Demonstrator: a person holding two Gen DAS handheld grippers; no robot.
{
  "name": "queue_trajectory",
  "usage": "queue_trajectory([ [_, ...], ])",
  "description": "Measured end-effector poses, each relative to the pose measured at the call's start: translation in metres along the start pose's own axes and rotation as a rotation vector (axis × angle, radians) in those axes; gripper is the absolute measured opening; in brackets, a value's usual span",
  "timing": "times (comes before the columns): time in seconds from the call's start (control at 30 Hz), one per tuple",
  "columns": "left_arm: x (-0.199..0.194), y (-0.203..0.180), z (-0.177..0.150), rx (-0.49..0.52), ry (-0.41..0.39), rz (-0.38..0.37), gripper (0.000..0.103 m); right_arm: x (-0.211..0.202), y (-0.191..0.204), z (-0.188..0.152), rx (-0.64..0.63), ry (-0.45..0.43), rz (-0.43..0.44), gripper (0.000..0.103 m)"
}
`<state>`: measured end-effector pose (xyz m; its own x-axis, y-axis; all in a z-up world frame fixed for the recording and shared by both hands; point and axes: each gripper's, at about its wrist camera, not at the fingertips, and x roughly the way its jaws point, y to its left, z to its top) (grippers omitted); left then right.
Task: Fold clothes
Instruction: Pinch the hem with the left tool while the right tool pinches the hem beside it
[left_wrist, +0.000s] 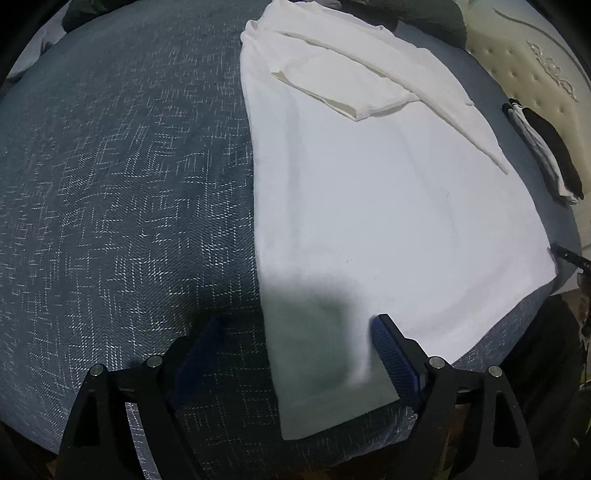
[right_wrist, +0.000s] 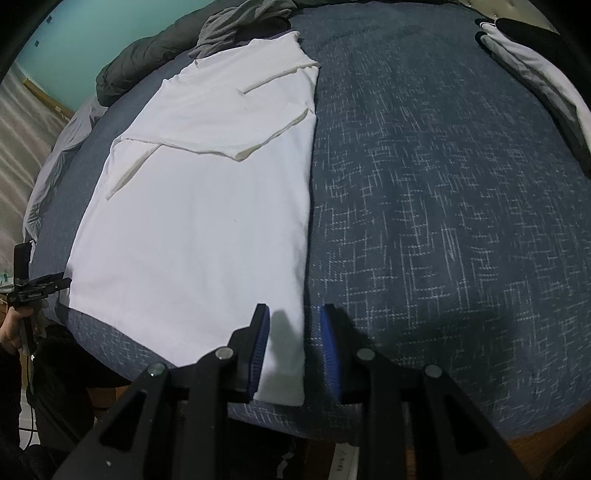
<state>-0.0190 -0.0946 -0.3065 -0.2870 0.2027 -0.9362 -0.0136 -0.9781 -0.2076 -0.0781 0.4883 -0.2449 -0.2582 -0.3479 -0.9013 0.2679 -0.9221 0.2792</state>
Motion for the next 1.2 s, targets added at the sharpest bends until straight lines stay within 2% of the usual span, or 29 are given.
queue_trajectory([
  [0.2, -0.004, -0.006, -0.004, 0.036, 0.006, 0.019, 0.081, 0.001, -0.002, -0.002, 0.002, 0.004, 0.002, 0.028],
  [0.27, -0.006, -0.005, -0.004, 0.034, 0.007, 0.018, 0.072, 0.001, -0.002, -0.002, 0.003, 0.003, 0.004, 0.028],
  [0.37, -0.007, -0.003, -0.004, 0.028, 0.006, 0.008, 0.065, 0.001, -0.002, -0.003, 0.006, 0.003, 0.006, 0.028],
  [0.7, -0.011, -0.007, -0.005, 0.036, 0.01, -0.003, 0.057, 0.003, 0.002, -0.003, -0.001, 0.009, 0.016, 0.028],
  [0.83, -0.01, -0.007, -0.006, 0.045, 0.022, -0.002, 0.05, 0.002, 0.0, -0.002, -0.002, 0.014, 0.02, 0.028],
  [0.93, -0.008, -0.007, -0.006, 0.051, 0.028, -0.003, 0.039, 0.002, 0.0, -0.004, -0.003, 0.016, 0.022, 0.028],
  [1.1, -0.008, -0.009, -0.008, 0.062, 0.029, -0.021, 0.026, 0.002, 0.0, -0.008, -0.002, 0.021, 0.032, 0.028],
  [1.17, -0.008, -0.01, -0.008, 0.068, 0.025, -0.028, 0.015, 0.002, 0.0, -0.009, -0.001, 0.022, 0.036, 0.028],
  [1.2, -0.009, -0.011, -0.008, 0.071, 0.022, -0.03, 0.013, 0.002, 0.0, -0.01, 0.0, 0.024, 0.037, 0.028],
])
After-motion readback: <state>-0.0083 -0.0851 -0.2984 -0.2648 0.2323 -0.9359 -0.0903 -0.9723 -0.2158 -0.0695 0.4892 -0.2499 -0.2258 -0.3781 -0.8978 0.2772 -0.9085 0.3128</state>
